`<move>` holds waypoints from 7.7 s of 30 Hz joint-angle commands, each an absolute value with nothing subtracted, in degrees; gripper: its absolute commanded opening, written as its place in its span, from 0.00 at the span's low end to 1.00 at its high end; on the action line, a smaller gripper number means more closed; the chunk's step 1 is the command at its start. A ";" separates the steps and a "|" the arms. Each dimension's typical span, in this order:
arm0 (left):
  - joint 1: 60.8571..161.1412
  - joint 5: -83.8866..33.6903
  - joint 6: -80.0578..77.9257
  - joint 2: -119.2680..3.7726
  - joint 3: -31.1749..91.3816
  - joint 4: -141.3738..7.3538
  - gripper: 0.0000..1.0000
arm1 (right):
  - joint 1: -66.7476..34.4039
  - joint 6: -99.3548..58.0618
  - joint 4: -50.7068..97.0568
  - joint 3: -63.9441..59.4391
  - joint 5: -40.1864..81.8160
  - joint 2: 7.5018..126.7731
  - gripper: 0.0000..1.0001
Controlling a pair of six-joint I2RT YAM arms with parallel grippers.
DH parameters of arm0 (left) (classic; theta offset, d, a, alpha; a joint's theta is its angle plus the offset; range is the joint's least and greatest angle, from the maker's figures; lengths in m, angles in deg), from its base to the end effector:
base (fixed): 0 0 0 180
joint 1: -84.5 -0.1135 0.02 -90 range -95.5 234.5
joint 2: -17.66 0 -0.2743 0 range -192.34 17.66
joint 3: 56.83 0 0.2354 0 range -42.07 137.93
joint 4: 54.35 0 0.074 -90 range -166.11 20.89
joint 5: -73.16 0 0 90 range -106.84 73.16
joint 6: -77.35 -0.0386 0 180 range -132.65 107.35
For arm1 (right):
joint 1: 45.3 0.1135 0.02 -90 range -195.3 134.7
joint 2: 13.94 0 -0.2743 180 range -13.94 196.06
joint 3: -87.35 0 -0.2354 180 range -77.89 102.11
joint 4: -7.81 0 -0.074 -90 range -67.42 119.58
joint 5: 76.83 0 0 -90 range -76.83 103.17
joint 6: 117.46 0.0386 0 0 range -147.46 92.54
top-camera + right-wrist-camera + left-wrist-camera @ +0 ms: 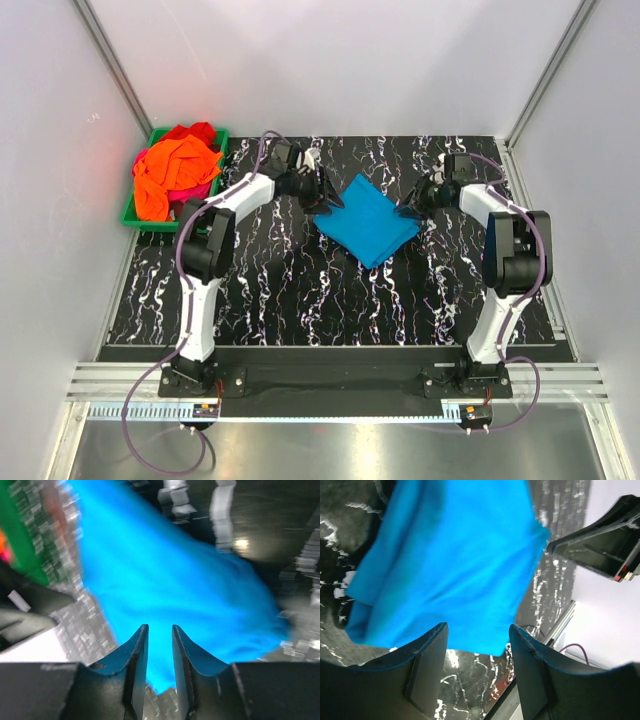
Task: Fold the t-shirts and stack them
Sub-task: Fold the tshirt, then neatly place the folded tshirt to the corner
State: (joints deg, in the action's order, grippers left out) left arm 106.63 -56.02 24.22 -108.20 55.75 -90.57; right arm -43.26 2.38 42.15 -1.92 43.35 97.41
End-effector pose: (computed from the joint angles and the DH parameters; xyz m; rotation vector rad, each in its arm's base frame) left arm 0.4329 -0.2024 0.2027 0.0050 2.5918 -1.2628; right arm 0.4009 0.0337 0.1982 0.4032 2.5357 0.8851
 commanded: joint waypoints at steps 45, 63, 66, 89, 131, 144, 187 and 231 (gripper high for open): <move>102.61 -36.52 17.33 -85.44 41.69 -108.13 0.60 | -37.30 8.76 61.43 -0.72 20.29 94.94 0.65; 102.34 -39.78 21.45 -79.29 34.76 -105.51 0.59 | -35.64 -22.25 55.53 3.93 48.41 100.66 0.27; 102.25 -38.90 21.46 -78.49 33.44 -105.06 0.59 | -32.31 -23.94 58.35 5.60 50.35 101.37 0.22; 99.79 -44.17 13.91 -99.31 43.88 -93.79 0.67 | -36.42 -10.68 55.45 -17.41 38.31 79.94 0.47; 106.40 -44.00 23.58 -69.88 16.89 -100.12 0.61 | -33.79 -7.42 55.98 -4.60 38.49 81.23 0.61; 100.41 -48.20 5.20 -93.43 43.62 -99.01 0.63 | -30.80 -13.04 54.40 4.11 29.44 93.71 0.57; 97.51 -44.17 5.90 -93.99 45.50 -105.96 0.66 | -30.62 -3.74 46.83 -1.59 31.71 89.95 0.65; 102.08 -45.84 15.48 -94.76 47.85 -111.81 0.53 | -39.66 -11.37 51.49 0.41 21.09 97.05 0.17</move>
